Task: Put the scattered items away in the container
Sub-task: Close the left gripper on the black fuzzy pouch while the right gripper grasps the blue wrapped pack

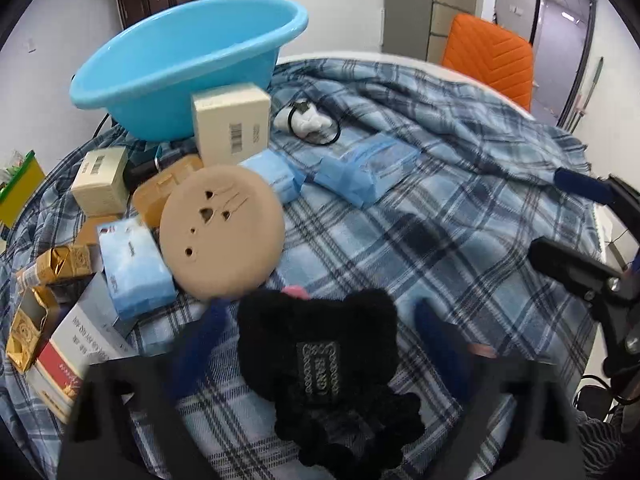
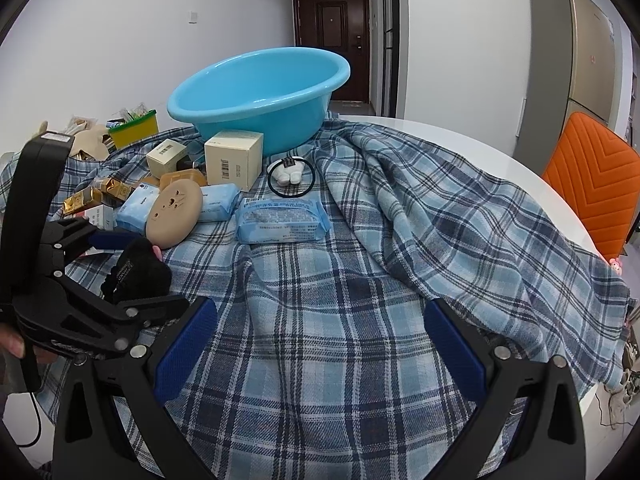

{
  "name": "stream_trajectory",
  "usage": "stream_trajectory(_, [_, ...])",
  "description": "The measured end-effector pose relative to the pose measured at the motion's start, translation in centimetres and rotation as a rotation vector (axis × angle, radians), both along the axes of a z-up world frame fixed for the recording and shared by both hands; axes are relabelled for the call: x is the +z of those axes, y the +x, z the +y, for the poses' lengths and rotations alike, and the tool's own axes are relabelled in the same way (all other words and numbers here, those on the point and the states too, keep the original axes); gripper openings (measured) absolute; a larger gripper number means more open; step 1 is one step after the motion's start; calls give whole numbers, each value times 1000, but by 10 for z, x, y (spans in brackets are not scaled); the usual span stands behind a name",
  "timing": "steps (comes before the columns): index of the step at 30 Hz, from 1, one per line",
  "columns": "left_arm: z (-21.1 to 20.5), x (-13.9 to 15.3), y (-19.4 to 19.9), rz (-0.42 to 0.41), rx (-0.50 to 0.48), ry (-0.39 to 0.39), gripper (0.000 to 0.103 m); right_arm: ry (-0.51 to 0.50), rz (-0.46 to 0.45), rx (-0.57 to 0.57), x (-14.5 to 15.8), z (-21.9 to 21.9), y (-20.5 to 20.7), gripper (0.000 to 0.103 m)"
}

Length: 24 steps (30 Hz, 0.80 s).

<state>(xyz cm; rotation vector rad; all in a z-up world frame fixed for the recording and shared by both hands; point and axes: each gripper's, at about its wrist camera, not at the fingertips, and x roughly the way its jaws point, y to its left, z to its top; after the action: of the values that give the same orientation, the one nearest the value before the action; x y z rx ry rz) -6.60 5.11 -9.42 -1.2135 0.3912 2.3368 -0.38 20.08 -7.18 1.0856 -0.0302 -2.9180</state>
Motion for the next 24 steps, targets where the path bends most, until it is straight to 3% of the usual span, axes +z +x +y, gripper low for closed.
stream_trajectory(3, [-2, 4, 3, -5, 40, -10, 57, 1, 3, -1, 1, 0, 0, 103])
stream_trajectory(9, [-9, 24, 16, 52, 50, 8, 57, -4, 0, 6, 1, -1, 0, 103])
stream_trajectory(14, [-29, 35, 19, 68, 113, 56, 57, -4, 0, 29, 3, -7, -2, 103])
stream_trajectory(24, [-65, 26, 27, 41, 199, 83, 57, 22, 6, 112, 10, -31, -13, 103])
